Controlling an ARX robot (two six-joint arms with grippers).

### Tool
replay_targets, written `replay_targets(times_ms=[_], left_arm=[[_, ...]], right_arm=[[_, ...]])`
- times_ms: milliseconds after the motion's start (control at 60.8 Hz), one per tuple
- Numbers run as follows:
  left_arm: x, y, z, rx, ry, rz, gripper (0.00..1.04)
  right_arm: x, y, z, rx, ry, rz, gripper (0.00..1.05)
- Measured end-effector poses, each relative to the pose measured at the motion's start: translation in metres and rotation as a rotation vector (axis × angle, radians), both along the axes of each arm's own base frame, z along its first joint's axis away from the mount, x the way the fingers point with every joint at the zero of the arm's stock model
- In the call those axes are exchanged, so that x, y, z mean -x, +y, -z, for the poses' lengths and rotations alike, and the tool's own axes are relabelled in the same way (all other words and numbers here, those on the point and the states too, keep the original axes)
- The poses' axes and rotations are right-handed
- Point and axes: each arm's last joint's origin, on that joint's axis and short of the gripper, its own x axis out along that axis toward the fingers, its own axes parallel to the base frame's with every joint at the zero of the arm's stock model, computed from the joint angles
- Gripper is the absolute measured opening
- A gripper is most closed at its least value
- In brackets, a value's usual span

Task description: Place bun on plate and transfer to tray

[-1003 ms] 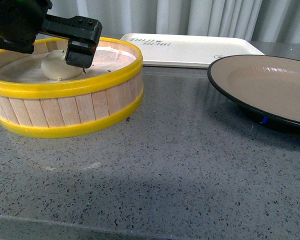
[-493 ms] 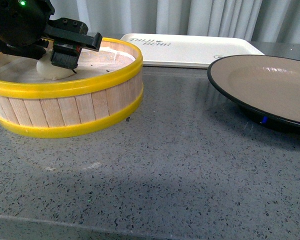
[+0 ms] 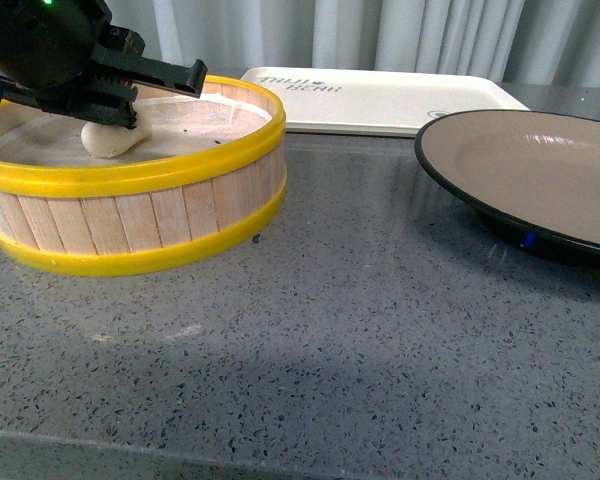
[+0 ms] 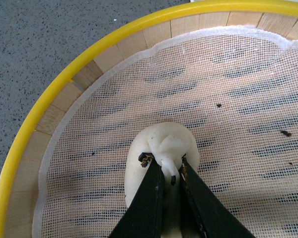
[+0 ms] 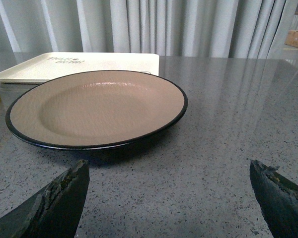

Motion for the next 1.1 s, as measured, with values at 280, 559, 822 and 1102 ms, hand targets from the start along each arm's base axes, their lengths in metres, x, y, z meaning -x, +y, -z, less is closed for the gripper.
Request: replay_targets(times_ms=[280,559,822,1102], left_arm=[[0.003,-0.004,-0.029,0.021,-0.046,0.022,0.05],[0.023,-0.052,-0.100,0.074,-0.189,0.171,0.05],[0.049,-0.140,-0.122,0.094,-0.240,0.374,0.05],[0.064,-0.227,-0.073,0.038,-0.155,0.534,0.05]], right_arm=[[0.000,0.000,0.000,0.000,0.000,0.000,0.96],[0.000,0.000,0.000,0.000,0.000,0.000,0.96],[0.000,0.000,0.000,0.000,0.000,0.000,0.96],[0.000,0.000,0.000,0.000,0.000,0.000,0.96]])
